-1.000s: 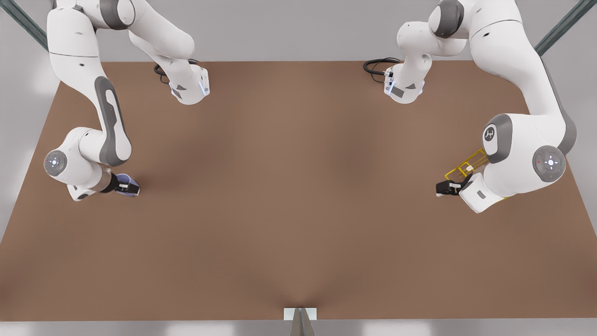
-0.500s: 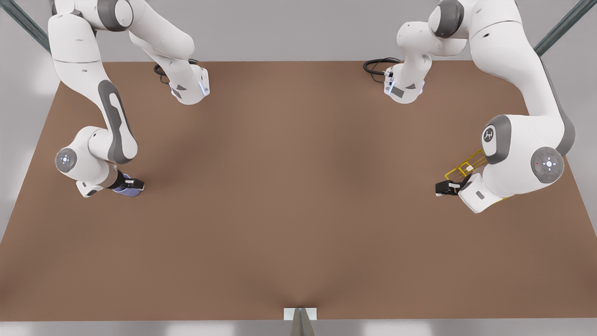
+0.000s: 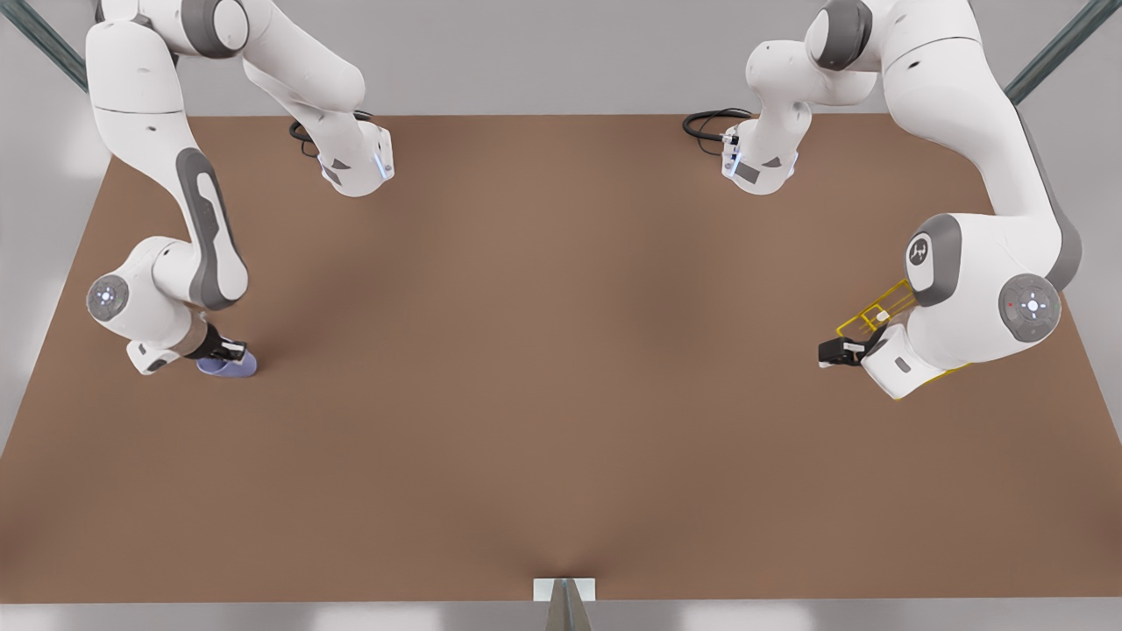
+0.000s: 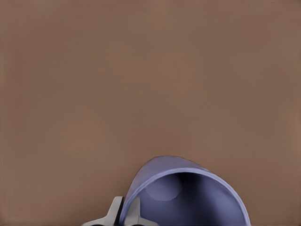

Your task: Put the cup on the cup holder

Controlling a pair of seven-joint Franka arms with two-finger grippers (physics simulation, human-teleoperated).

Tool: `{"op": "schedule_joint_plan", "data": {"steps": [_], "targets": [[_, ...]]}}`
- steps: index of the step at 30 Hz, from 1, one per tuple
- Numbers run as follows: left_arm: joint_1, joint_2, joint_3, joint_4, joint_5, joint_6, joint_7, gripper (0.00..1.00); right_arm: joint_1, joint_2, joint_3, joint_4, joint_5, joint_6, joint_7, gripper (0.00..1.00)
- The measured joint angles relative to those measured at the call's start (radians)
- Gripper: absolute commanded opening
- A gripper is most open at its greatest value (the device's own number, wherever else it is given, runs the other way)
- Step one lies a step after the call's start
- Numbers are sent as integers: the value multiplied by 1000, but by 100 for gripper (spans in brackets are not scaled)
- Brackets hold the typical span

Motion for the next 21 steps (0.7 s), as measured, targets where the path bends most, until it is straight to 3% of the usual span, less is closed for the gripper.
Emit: {"op": "schedule_joint_plan", "data": {"steps": [4, 7, 14, 19, 21], "targets": [[0, -2, 0, -1, 1, -2, 0, 100, 10, -8, 18, 160, 24, -114, 3, 21], [0, -1, 0, 0, 0, -2, 0, 100, 75, 6, 35, 260, 164, -234, 18, 21], [0, 1, 0, -1, 0, -1, 0, 100, 377, 84, 43, 327, 842, -325, 69, 21], [0, 3, 0, -2, 0, 0, 0, 100, 462, 206, 196, 475, 1167, -203, 122, 21], [0, 4, 1, -2, -1, 1, 0, 100, 457, 292, 306, 554, 1235, -130, 141, 21]]}}
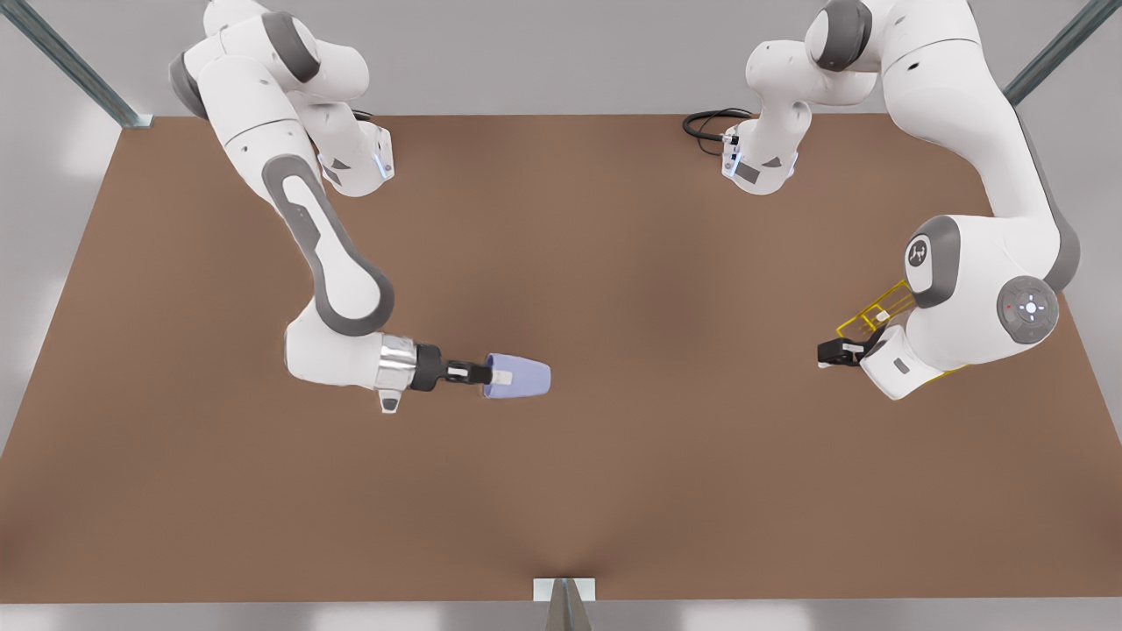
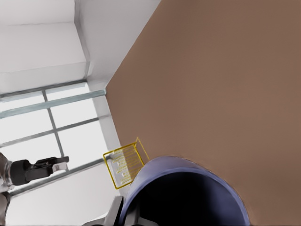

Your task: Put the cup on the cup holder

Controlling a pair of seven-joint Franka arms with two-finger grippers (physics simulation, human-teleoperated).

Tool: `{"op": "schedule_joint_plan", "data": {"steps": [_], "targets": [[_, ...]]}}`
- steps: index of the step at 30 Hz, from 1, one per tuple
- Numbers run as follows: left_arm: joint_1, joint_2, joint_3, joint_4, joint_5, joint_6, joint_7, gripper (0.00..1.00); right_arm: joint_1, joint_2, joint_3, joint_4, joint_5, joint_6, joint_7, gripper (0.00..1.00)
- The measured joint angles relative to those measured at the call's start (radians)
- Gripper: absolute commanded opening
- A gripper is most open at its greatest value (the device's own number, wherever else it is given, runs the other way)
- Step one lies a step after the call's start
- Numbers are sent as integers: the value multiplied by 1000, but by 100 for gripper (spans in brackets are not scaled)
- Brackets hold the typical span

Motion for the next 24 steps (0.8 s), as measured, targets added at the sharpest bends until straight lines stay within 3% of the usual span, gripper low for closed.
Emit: {"op": "schedule_joint_plan", "data": {"steps": [3, 6, 13, 22, 23, 24], "targets": [[0, 2, -1, 0, 0, 1, 0, 100, -1, 120, 144, 100, 75, 107, 25, 21], [0, 5, -1, 0, 0, 1, 0, 100, 36, 216, 189, 160, 105, 182, 42, 21], [0, 6, -1, 0, -1, 2, 0, 100, 100, 363, 177, 174, 99, 311, 45, 21], [4, 1, 0, 32, -13, -3, -52, 100, 126, 431, 121, 159, 42, 367, 40, 21], [-2, 0, -14, 62, -32, -3, -104, 100, 127, 432, 119, 159, 39, 369, 41, 80], [-7, -15, -21, 80, -55, -5, -165, 100, 127, 430, 118, 158, 37, 371, 42, 91]]}}
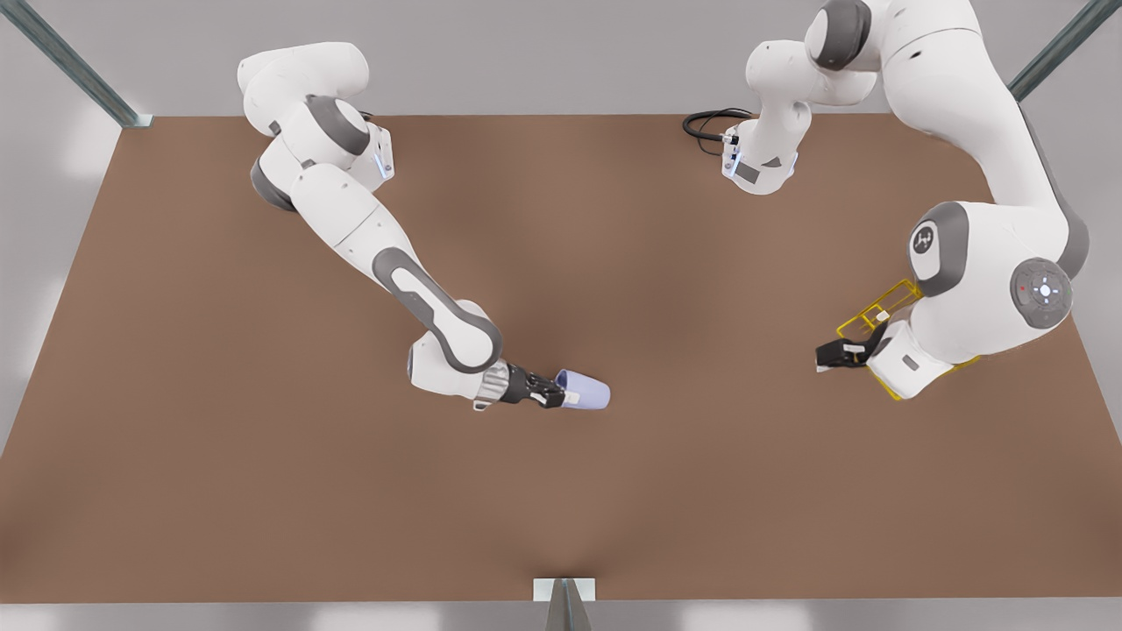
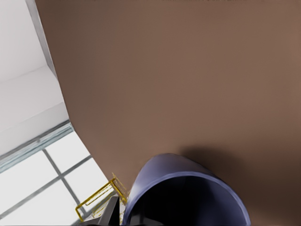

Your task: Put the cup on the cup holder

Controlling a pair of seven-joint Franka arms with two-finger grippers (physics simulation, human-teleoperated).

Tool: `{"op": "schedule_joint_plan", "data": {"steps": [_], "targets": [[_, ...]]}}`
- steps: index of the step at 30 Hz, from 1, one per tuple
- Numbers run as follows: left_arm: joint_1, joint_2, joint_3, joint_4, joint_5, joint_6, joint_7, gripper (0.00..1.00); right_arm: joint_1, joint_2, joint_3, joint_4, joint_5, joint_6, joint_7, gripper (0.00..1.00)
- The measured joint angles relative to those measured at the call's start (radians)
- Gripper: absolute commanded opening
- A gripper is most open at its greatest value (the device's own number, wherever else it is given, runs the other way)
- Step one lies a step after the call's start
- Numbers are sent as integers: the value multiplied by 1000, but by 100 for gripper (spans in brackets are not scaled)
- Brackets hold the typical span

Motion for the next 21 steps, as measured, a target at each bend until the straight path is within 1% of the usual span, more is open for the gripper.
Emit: {"op": "schedule_joint_plan", "data": {"steps": [1, 2, 5, 7, 8, 9, 10, 12, 13, 14, 15, 16, 17, 18, 20, 21], "targets": [[-10, -4, -4, 11, -17, 1, -72, 100, 0, -3, -1, -1, -2, 2, 1, 97], [-23, -2, -9, 23, -32, 3, -150, 100, -1, -5, -1, -3, -3, 3, 2, 100], [-34, 23, -13, 40, -64, 8, -384, 100, -8, -32, -19, -40, -21, 7, 5, 100], [-64, 44, -48, 41, -79, 8, -544, 100, -29, -102, -61, -122, -71, 8, 8, 100], [-91, 57, -57, 42, -83, 11, -621, 100, -57, -165, -81, -194, -104, 7, 9, 100], [-107, 71, -62, 42, -86, 13, -695, 100, -75, -236, -118, -266, -146, 6, 10, 100], [-122, 91, -63, 43, -83, 16, -766, 100, -84, -315, -175, -323, -192, -10, 11, 100], [-196, 143, -63, 45, -37, 37, -912, 100, -92, -457, -327, -362, -307, -102, 13, 100], [-232, 185, -63, 68, -7, 55, -993, 100, -95, -519, -410, -353, -393, -168, 14, 100], [-266, 234, -63, 111, 20, 74, -1072, 100, -95, -566, -495, -311, -498, -249, 15, 100], [-297, 266, -63, 137, 43, 98, -1149, 100, -101, -601, -573, -235, -617, -340, 16, 100], [-326, 293, -62, 151, 70, 126, -1223, 100, -122, -638, -620, -151, -737, -434, 17, 100], [-351, 317, -62, 159, 103, 152, -1296, 100, -147, -693, -640, -99, -841, -523, 17, 100], [-370, 334, -62, 163, 129, 175, -1364, 100, -168, -761, -649, -95, -923, -602, 18, 100], [-403, 366, -63, 166, 169, 217, -1486, 100, -193, -872, -641, -137, -1059, -723, 18, 100], [-421, 385, -66, 166, 182, 237, -1538, 100, -192, -893, -634, -141, -1107, -771, 19, 100]]}}
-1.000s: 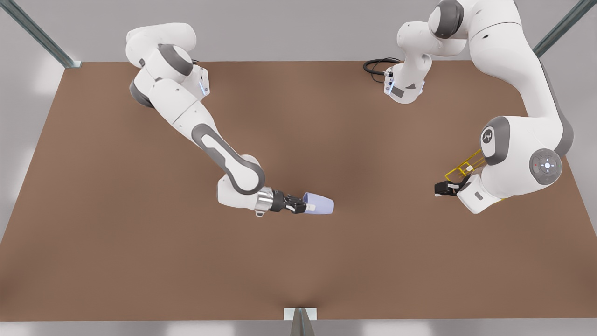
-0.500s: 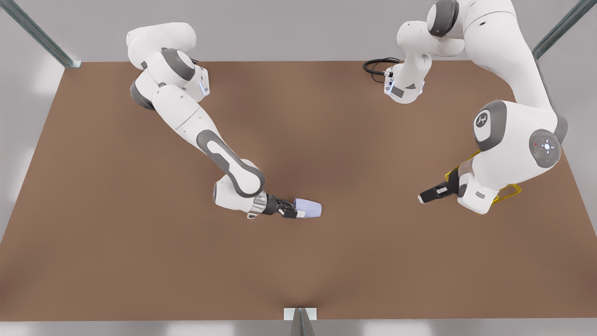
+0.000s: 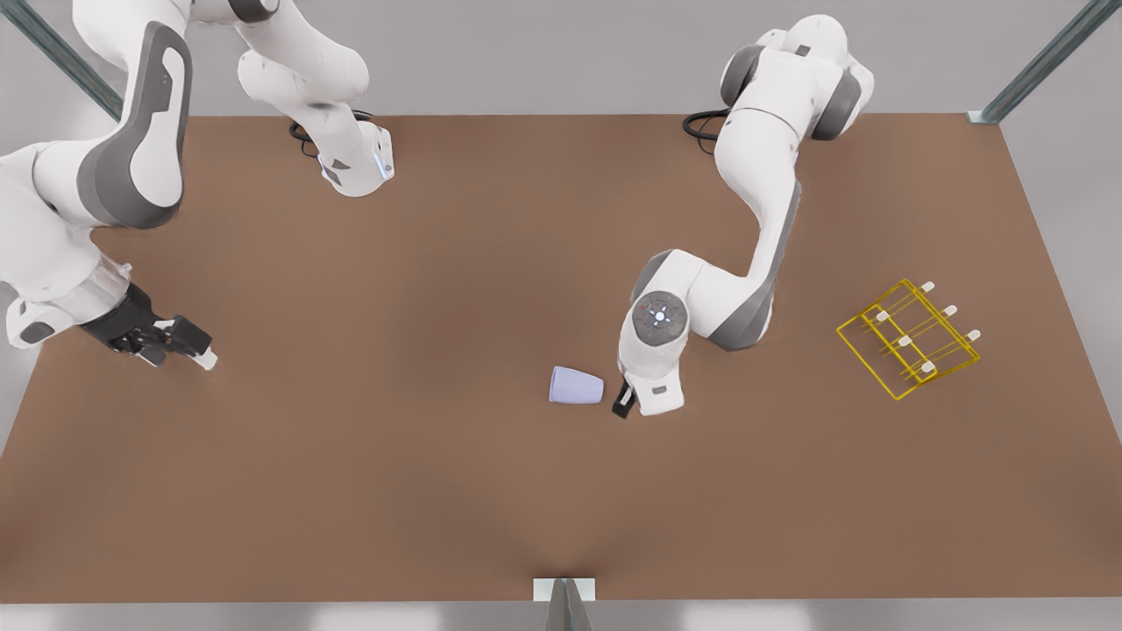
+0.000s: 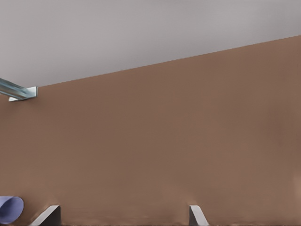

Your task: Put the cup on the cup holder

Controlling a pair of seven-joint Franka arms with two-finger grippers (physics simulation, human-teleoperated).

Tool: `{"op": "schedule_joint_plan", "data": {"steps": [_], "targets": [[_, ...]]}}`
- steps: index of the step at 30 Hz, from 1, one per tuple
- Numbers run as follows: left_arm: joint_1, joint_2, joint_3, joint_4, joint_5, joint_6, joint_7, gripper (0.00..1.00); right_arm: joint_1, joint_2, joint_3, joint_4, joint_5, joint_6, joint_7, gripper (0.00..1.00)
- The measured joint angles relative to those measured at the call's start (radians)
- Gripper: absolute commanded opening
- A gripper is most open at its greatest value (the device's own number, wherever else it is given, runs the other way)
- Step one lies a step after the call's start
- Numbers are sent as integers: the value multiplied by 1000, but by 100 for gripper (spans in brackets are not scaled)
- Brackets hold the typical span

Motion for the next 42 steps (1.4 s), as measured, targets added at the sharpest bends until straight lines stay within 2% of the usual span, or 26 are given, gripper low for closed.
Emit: {"op": "schedule_joint_plan", "data": {"steps": [5, 12, 16, 42], "targets": [[-47, 91, -39, -1, 30, 98, -200, 100, 27, 1, 2, 40, -114, -149, -1, 100], [-100, 119, -54, -15, 39, 172, -352, 100, 21, 12, 2, 61, -148, -228, 1, 100], [-128, 106, -53, -78, 54, 189, -387, 100, 15, 14, 1, 68, -152, -245, 1, 100], [-157, 222, -53, -134, 92, 308, -423, 100, 10, 39, -14, 77, -171, -260, 2, 100]]}}
